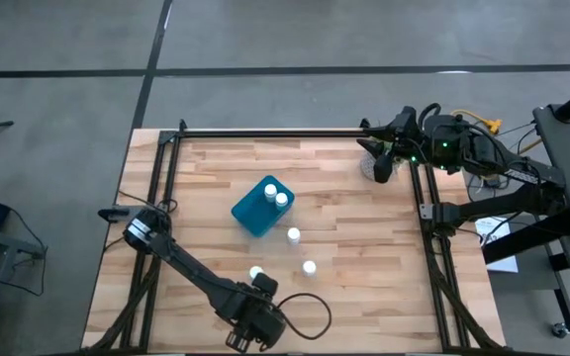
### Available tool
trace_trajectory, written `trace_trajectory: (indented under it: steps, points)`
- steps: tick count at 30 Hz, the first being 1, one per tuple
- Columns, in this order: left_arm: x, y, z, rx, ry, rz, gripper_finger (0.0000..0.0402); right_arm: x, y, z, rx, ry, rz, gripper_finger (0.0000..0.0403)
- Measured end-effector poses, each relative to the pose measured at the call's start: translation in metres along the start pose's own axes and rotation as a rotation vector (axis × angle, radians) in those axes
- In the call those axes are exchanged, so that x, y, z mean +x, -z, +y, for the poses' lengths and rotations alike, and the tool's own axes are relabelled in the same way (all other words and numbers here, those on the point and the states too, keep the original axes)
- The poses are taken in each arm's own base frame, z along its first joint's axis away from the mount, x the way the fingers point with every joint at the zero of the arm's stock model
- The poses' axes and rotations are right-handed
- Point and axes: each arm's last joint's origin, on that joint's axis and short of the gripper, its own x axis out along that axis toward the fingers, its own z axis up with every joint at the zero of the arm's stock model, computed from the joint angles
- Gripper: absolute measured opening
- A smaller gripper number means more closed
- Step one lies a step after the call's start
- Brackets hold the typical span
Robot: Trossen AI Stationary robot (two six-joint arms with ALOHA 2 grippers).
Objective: Pick and place pill bottles into a basket
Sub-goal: Put the bottom white pill bottle into the blue container
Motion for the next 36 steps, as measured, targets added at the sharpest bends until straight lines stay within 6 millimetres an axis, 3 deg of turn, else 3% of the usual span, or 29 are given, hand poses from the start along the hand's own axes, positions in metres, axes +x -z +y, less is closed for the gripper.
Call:
trace_trajectory:
  steps: [7, 36]
  points:
    - [-0.006, 0.000, 0.001, 0.000, -0.025, -0.047, 0.0224, 0.000, 0.000, 0.000, 0.000, 0.000, 0.000, 0.0145]
    - [0.031, 0.009, 0.011, -0.020, -0.022, -0.097, 0.0224, 0.000, 0.000, 0.000, 0.000, 0.000, 0.000, 0.0135]
